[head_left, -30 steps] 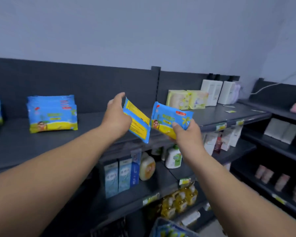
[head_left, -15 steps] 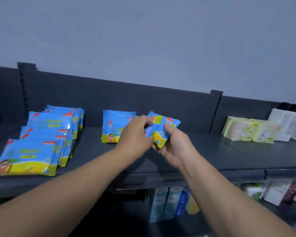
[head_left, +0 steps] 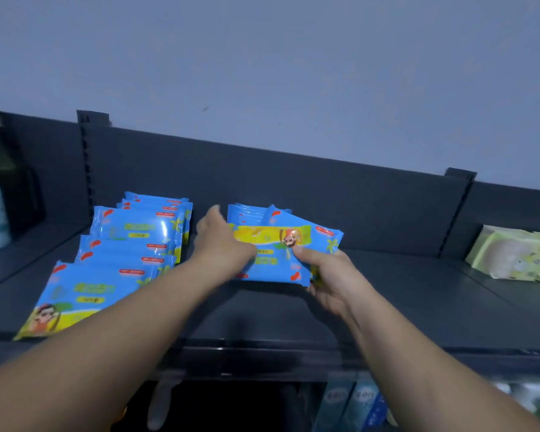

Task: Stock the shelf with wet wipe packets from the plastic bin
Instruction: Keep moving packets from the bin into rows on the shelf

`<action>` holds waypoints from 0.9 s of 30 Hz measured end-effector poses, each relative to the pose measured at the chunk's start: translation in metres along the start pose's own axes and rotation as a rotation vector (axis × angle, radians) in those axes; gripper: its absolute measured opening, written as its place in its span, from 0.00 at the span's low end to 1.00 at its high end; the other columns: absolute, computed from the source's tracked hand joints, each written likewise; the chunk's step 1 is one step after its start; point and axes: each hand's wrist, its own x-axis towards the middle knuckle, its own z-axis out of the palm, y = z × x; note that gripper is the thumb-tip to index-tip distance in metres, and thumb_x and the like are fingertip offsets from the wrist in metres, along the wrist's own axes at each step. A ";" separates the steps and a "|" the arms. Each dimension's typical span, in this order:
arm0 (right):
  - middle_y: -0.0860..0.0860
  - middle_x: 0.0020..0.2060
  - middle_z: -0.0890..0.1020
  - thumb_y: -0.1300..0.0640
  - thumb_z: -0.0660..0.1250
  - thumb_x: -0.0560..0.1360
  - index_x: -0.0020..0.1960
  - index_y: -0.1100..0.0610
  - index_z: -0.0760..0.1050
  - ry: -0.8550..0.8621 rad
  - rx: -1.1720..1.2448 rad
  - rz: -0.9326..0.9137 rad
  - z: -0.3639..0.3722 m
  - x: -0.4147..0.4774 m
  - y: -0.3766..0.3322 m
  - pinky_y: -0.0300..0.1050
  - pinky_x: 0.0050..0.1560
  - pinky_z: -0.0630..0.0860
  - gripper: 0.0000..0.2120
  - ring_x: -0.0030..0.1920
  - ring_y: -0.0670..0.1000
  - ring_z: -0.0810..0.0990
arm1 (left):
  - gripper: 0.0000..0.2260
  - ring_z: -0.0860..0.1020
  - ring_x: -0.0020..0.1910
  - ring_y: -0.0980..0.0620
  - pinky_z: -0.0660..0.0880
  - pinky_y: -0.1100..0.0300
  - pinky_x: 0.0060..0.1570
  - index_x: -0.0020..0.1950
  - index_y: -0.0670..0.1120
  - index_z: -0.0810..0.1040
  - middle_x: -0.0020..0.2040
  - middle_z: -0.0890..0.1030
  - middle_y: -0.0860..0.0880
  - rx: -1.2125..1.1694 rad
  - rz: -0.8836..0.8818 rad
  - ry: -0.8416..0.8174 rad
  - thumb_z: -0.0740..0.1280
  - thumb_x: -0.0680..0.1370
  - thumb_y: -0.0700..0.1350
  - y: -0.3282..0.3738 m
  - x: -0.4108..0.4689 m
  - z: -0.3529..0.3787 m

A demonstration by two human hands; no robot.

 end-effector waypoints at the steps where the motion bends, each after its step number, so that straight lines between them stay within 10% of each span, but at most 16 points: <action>1: 0.60 0.48 0.85 0.70 0.67 0.74 0.55 0.65 0.78 -0.023 -0.011 0.007 0.000 0.004 0.001 0.53 0.39 0.83 0.10 0.45 0.59 0.85 | 0.28 0.75 0.54 0.43 0.77 0.53 0.45 0.63 0.44 0.64 0.58 0.73 0.43 -0.128 -0.130 -0.093 0.72 0.67 0.38 -0.003 0.006 -0.002; 4: 0.59 0.49 0.85 0.71 0.66 0.74 0.56 0.63 0.77 -0.088 -0.116 0.041 -0.004 0.015 0.005 0.50 0.40 0.82 0.12 0.46 0.57 0.85 | 0.19 0.81 0.47 0.43 0.80 0.50 0.45 0.57 0.41 0.71 0.51 0.81 0.41 -0.297 -0.251 -0.319 0.71 0.68 0.33 -0.016 0.020 -0.002; 7: 0.57 0.54 0.84 0.72 0.68 0.72 0.61 0.61 0.76 -0.150 -0.311 0.061 -0.008 0.028 0.008 0.52 0.54 0.79 0.19 0.54 0.58 0.83 | 0.21 0.79 0.51 0.42 0.80 0.48 0.48 0.56 0.45 0.73 0.52 0.79 0.41 -0.235 -0.197 -0.261 0.71 0.68 0.30 -0.023 0.031 0.002; 14: 0.54 0.49 0.85 0.69 0.76 0.66 0.54 0.57 0.76 -0.070 -0.623 0.005 0.000 0.042 0.004 0.51 0.52 0.81 0.20 0.49 0.54 0.84 | 0.21 0.78 0.51 0.42 0.79 0.46 0.52 0.54 0.43 0.72 0.52 0.79 0.41 -0.124 -0.213 -0.240 0.76 0.66 0.33 -0.025 0.039 0.005; 20: 0.54 0.55 0.78 0.57 0.80 0.42 0.52 0.49 0.68 0.131 -0.708 -0.017 0.005 0.045 0.010 0.55 0.46 0.82 0.40 0.50 0.55 0.82 | 0.23 0.77 0.50 0.44 0.79 0.52 0.31 0.55 0.46 0.67 0.49 0.75 0.45 -0.094 -0.160 -0.178 0.77 0.67 0.36 -0.016 0.028 0.021; 27: 0.54 0.61 0.74 0.62 0.78 0.59 0.58 0.48 0.66 0.148 -0.819 -0.043 -0.005 0.029 0.013 0.51 0.43 0.83 0.33 0.53 0.54 0.80 | 0.31 0.77 0.52 0.46 0.78 0.52 0.44 0.59 0.48 0.64 0.55 0.76 0.48 0.083 -0.071 -0.167 0.79 0.64 0.45 -0.016 0.023 0.029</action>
